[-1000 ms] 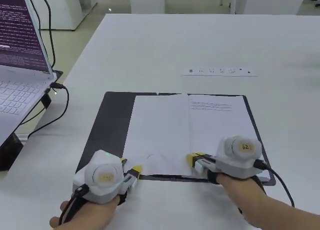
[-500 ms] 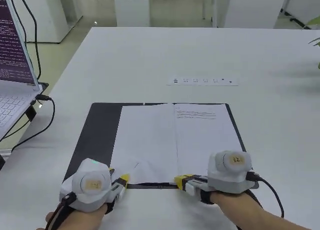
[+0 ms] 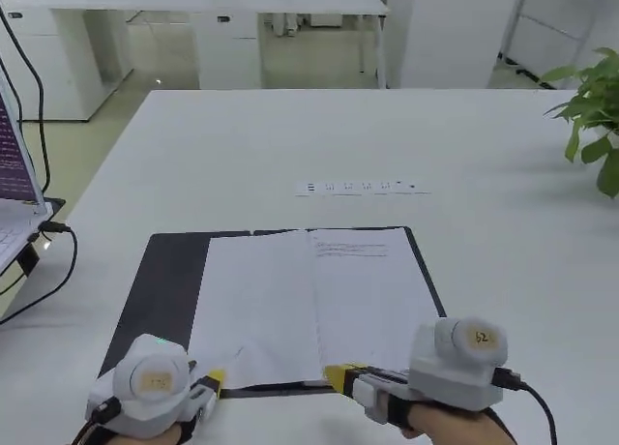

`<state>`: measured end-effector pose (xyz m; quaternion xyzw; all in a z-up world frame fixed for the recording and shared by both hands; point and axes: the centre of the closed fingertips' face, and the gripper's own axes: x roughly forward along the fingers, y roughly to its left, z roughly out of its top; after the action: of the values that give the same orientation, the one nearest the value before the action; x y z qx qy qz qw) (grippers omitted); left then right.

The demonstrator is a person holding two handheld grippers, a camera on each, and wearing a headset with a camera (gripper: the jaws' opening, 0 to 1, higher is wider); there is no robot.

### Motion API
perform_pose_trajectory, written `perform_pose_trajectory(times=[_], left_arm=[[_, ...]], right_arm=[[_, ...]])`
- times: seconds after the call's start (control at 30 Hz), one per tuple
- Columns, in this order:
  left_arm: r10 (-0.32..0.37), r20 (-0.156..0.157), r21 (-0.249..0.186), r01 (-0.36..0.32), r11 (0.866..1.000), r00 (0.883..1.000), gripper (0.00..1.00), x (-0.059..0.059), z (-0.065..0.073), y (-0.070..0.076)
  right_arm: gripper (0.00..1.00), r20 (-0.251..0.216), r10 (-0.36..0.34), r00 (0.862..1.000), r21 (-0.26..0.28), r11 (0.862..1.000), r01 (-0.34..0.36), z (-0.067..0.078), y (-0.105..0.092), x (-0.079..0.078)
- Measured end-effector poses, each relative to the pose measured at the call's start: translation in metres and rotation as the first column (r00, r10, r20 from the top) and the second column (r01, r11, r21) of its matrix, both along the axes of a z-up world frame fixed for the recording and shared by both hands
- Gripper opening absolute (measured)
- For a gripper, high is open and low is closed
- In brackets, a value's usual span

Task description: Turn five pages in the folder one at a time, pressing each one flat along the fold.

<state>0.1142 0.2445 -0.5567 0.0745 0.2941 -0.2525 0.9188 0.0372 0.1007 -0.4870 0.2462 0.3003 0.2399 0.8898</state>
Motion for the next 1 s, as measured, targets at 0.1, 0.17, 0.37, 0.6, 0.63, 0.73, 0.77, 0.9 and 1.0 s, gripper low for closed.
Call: perform_pose_trajectory(times=[0.1, 0.17, 0.37, 0.6, 0.63, 0.73, 0.77, 0.9, 1.0], left_arm=[[0.009, -0.026, 0.01, -0.009, 1.0, 1.0, 0.23, 0.001, 0.0, 0.0], [0.012, -0.069, 0.021, -0.01, 1.0, 0.998, 0.24, 0.001, 0.0, -0.001], [0.033, -0.086, -0.165, -0.047, 0.985, 0.996, 0.21, 0.002, 0.039, -0.02], [0.018, -0.089, -0.244, -0.04, 0.969, 0.996, 0.34, -0.015, 0.085, -0.03], [0.025, -0.096, -0.251, -0.048, 0.967, 0.995, 0.37, -0.018, 0.089, -0.029], [0.026, -0.102, -0.267, -0.052, 0.962, 0.994, 0.41, -0.025, 0.097, -0.028], [0.03, -0.1, -0.267, -0.056, 0.962, 0.995, 0.41, -0.028, 0.101, -0.026], [0.04, -0.093, -0.272, -0.064, 0.96, 0.995, 0.44, -0.035, 0.108, -0.022], [0.047, -0.069, -0.26, -0.063, 0.964, 0.997, 0.45, -0.038, 0.112, -0.018]], right_arm=[[0.0, 0.004, -0.027, 1.0, 0.046, 0.999, 0.027, 0.016, -0.005, -0.003], [0.0, 0.0, -0.062, 0.998, 0.101, 0.993, 0.062, 0.028, -0.01, -0.003], [0.0, 0.01, -0.15, 0.989, 0.128, 0.981, 0.148, 0.049, -0.037, -0.003], [0.0, 0.025, -0.261, 0.965, 0.109, 0.96, 0.257, 0.06, -0.081, -0.001], [0.0, 0.037, -0.277, 0.96, 0.091, 0.958, 0.273, 0.062, -0.09, 0.0], [0.0, 0.044, -0.295, 0.954, 0.09, 0.953, 0.29, 0.067, -0.101, -0.001], [0.0, 0.047, -0.302, 0.952, 0.078, 0.951, 0.298, 0.068, -0.106, -0.001], [0.03, 0.06, -0.312, 0.948, 0.04, 0.95, 0.31, 0.067, -0.121, 0.0], [0.09, 0.066, -0.311, 0.948, 0.006, 0.95, 0.311, 0.066, -0.127, 0.0]])
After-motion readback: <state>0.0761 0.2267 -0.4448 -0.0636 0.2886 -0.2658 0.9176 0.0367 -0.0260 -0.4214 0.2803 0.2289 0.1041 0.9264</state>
